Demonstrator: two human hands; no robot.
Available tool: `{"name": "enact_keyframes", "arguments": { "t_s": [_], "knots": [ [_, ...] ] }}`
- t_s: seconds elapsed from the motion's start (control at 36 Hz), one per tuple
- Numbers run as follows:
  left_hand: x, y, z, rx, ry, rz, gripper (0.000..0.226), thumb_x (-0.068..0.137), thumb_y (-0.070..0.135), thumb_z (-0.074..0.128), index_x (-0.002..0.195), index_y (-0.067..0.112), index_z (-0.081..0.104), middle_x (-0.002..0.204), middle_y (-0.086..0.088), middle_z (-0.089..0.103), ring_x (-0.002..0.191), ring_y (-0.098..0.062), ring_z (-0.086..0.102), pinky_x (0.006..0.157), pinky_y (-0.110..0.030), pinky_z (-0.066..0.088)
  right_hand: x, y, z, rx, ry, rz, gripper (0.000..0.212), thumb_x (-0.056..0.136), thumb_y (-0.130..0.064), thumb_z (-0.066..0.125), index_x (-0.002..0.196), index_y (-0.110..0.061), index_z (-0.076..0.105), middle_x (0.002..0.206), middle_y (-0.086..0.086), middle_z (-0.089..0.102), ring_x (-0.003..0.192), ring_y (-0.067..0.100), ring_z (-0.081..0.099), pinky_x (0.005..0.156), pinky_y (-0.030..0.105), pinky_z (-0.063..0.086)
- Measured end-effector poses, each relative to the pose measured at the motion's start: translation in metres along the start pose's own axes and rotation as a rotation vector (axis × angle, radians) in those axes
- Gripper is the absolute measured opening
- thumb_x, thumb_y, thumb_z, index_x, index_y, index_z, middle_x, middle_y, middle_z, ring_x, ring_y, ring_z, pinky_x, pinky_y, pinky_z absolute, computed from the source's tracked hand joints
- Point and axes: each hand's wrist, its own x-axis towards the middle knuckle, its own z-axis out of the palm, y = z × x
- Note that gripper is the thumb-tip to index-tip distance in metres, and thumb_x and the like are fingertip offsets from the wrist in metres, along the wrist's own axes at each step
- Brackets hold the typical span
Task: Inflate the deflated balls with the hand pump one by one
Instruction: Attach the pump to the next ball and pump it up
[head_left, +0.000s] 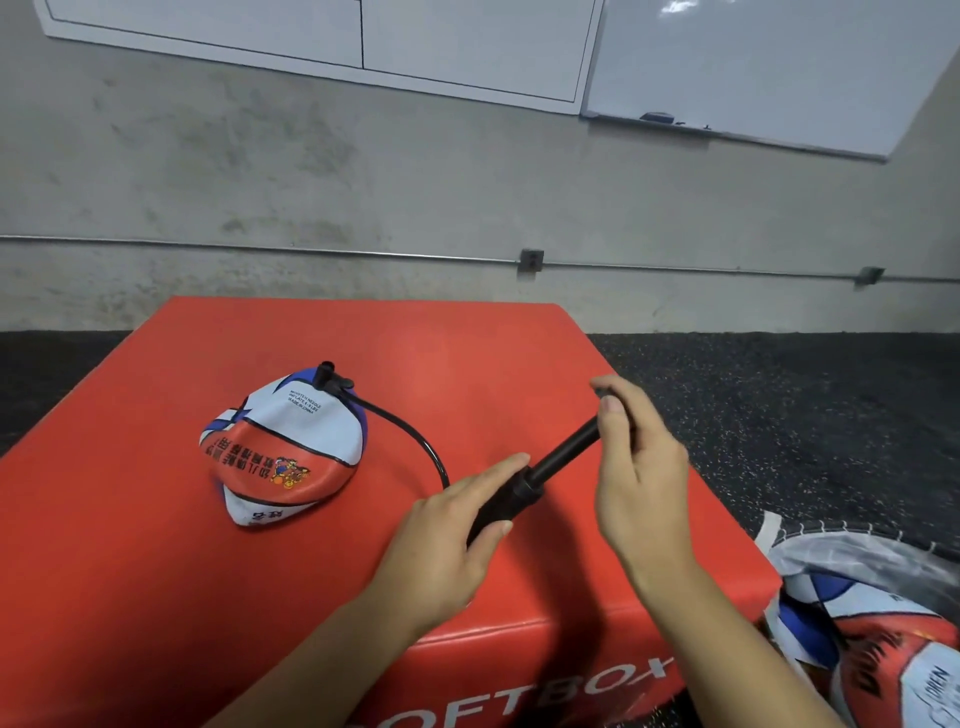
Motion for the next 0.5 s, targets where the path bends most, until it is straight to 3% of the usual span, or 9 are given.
{"name": "enact_keyframes", "arguments": {
  "t_s": [0.14,0.25,0.33,0.5],
  "knots": [
    [0.001,-0.004,-0.001,-0.025,0.014,0.000,0.070,0.097,0.020,0.066,0.154,0.050,0.039,0.144,0.030,0.056,0.132,0.005,0.055,0.109,-0.036,0.048,-0.017,0.007,0.018,-0.069,-0.123,-0.003,0.034,0.104,-0.045,0.042,0.122,-0.033,0.067,0.108,-0.027,0.068,0.102,-0.004,0.064,0.090,0.022,0.049],
    [0.001,-0.008,0.002,-0.055,0.028,-0.006,0.068,0.098,0.023,0.065,0.155,0.048,0.038,0.149,0.029,0.054,0.136,0.004,0.053,0.112,-0.039,0.049,-0.028,0.011,0.026,-0.115,-0.199,0.017,0.037,0.101,-0.053,0.039,0.127,-0.040,0.063,0.114,-0.022,0.071,0.109,0.005,0.068,0.095,0.037,0.053],
    [0.002,-0.009,0.003,-0.071,0.029,-0.004,0.066,0.099,0.023,0.063,0.157,0.045,0.039,0.152,0.028,0.051,0.138,0.002,0.052,0.114,-0.041,0.048,-0.033,0.012,0.029,-0.131,-0.243,0.023,0.036,0.100,-0.054,0.039,0.128,-0.043,0.059,0.112,-0.027,0.068,0.107,0.003,0.067,0.095,0.038,0.053],
    [0.004,-0.005,0.003,-0.060,0.012,-0.011,0.068,0.098,0.023,0.063,0.156,0.048,0.038,0.150,0.029,0.052,0.137,0.002,0.053,0.113,-0.042,0.048,-0.026,0.011,0.017,-0.206,-0.277,-0.027,0.042,0.100,-0.062,0.035,0.132,-0.045,0.056,0.120,-0.019,0.072,0.109,0.008,0.068,0.094,0.040,0.053]
  ]
}}
